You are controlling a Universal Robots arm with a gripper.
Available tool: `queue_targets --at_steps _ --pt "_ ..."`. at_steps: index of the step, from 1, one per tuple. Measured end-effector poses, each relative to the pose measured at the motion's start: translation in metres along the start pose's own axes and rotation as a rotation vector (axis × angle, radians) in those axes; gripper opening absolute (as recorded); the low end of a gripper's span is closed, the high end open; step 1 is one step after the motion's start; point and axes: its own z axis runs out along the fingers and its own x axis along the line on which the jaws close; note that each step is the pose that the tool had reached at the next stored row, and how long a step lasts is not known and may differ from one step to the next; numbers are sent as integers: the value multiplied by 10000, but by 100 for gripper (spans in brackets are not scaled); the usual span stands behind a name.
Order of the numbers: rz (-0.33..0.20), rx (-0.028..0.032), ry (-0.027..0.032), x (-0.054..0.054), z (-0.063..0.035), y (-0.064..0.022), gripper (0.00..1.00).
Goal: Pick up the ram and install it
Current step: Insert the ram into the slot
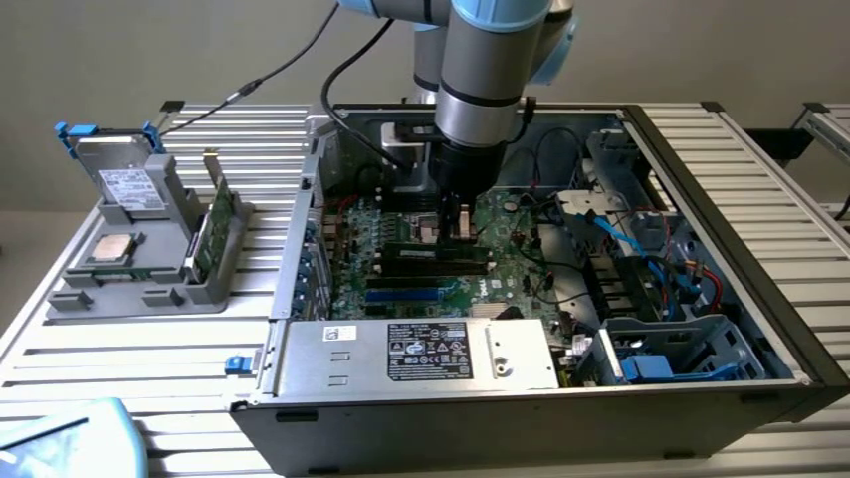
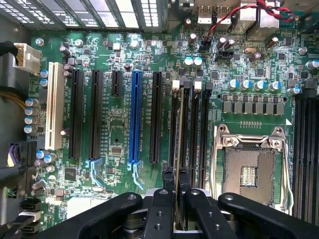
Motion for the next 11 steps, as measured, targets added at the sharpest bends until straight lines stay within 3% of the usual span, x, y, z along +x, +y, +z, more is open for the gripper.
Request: queue_targets --at_steps 3,5,8,11 --pt "-17 -1 63 0 0 1 14" --pt "-51 7 162 -2 -1 5 14" --pt "-144 71 351 -15 0 9 14" --pt "-245 189 453 -37 0 10 14"
